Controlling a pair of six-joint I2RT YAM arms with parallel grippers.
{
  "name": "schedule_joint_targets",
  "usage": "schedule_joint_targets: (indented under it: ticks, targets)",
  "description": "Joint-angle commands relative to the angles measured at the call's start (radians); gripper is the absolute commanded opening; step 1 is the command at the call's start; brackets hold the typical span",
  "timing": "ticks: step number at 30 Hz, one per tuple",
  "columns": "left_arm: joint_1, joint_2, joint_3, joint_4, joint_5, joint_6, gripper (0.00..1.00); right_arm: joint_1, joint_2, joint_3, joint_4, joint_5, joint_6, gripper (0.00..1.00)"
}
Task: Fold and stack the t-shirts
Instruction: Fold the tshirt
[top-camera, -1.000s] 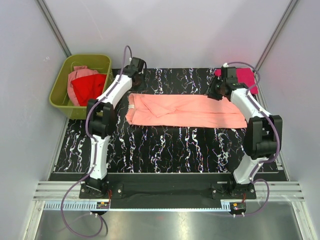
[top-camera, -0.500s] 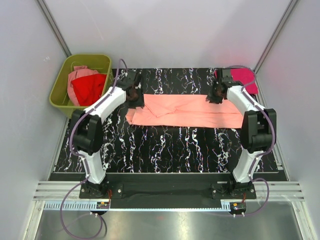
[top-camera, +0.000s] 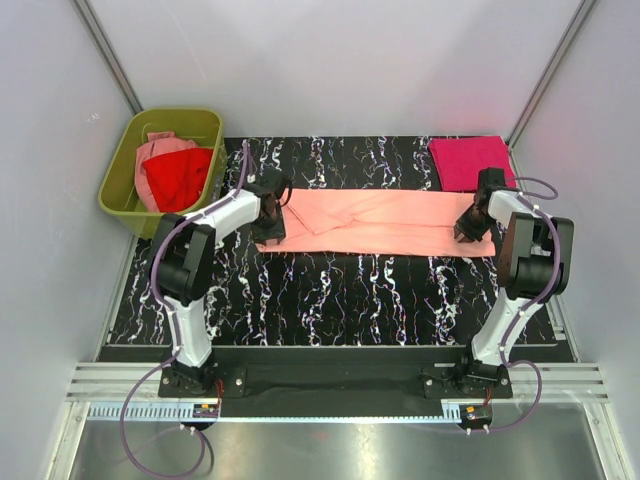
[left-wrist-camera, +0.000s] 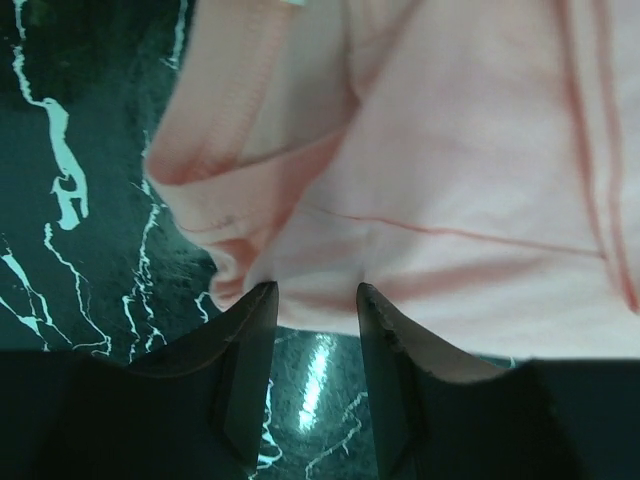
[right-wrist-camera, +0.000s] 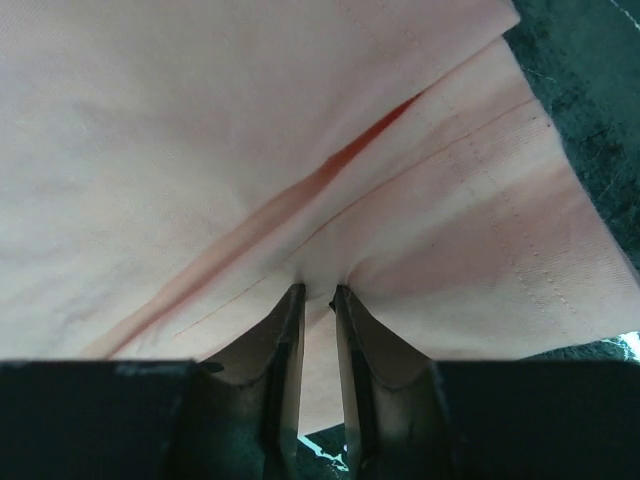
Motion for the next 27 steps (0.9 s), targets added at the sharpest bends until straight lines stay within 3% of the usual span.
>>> schedule_joint_targets:
  ticks: [1, 13, 19, 22, 27]
  targets:
    - [0.013, 0.025, -0.009, 0.003, -0.112, -0.05, 0.43, -0.012, 0.026, -0.022, 0.024, 0.063, 0.015, 0.26]
    - [0.027, 0.077, 0.06, -0.1, -0.227, -0.057, 0.45, -0.04, -0.04, -0.066, 0.015, 0.103, 0.038, 0.28]
    - [0.014, -0.026, 0.108, -0.117, -0.104, -0.014, 0.5, -0.041, -0.099, -0.045, -0.025, 0.096, 0.04, 0.31]
    - [-0.008, -0.063, 0.143, -0.144, -0.112, -0.027, 0.5, -0.04, -0.125, -0.04, -0.038, 0.073, 0.051, 0.34]
    - [-0.052, -0.074, 0.149, -0.071, -0.023, -0.04, 0.5, -0.04, -0.189, -0.036, -0.045, 0.008, 0.052, 0.41]
